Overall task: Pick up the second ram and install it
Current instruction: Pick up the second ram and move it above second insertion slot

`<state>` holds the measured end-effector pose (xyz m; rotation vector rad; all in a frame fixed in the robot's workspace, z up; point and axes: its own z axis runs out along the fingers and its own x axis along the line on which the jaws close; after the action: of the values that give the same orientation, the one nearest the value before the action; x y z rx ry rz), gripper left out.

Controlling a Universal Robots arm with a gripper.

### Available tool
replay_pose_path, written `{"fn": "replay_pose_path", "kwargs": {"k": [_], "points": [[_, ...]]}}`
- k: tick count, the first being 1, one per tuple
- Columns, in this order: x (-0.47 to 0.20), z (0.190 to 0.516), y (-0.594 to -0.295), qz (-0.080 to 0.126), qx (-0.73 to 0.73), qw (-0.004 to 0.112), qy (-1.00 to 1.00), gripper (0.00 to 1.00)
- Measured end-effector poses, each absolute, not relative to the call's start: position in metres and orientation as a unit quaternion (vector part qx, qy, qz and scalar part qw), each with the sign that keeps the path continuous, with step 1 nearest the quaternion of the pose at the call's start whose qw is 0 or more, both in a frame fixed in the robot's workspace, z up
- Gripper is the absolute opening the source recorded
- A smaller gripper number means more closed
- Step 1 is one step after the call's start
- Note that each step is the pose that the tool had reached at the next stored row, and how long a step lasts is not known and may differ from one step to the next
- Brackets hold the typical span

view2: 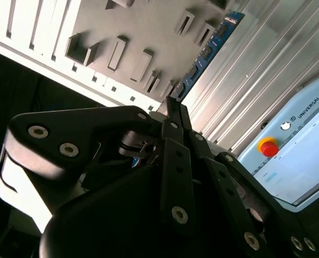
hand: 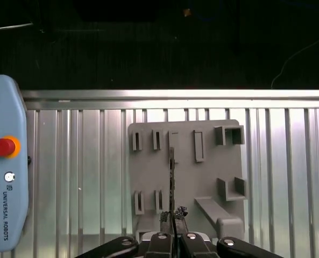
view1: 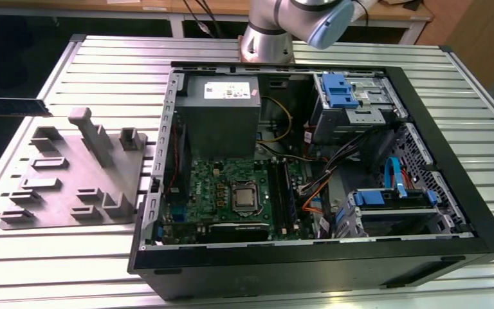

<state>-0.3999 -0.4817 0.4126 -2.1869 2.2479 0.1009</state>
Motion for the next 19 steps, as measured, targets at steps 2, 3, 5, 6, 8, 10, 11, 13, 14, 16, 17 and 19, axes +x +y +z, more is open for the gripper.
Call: {"fn": "replay_pose_path", "kwargs": {"k": [2,3,5,6,8,10,11,13,14,16,17,19], "points": [[-0.395,0.413,-0.482,0.032,-0.697,0.002,0.716,0.12],[-0.393,0.413,-0.482,0.032,-0.697,0.002,0.716,0.12],[-0.389,0.413,-0.482,0.032,-0.697,0.002,0.716,0.12],[-0.387,0.413,-0.482,0.032,-0.697,0.002,0.716,0.12],[-0.382,0.413,-0.482,0.032,-0.697,0.002,0.716,0.12],[-0.377,0.413,-0.482,0.032,-0.697,0.002,0.716,0.12],[-0.374,0.413,-0.482,0.032,-0.697,0.002,0.716,0.12],[-0.37,0.413,-0.482,0.032,-0.697,0.002,0.716,0.12],[-0.368,0.413,-0.482,0.032,-0.697,0.002,0.716,0.12],[-0.363,0.413,-0.482,0.032,-0.697,0.002,0.716,0.12],[-0.358,0.413,-0.482,0.032,-0.697,0.002,0.716,0.12],[-0.353,0.413,-0.482,0.032,-0.697,0.002,0.716,0.12]]}}
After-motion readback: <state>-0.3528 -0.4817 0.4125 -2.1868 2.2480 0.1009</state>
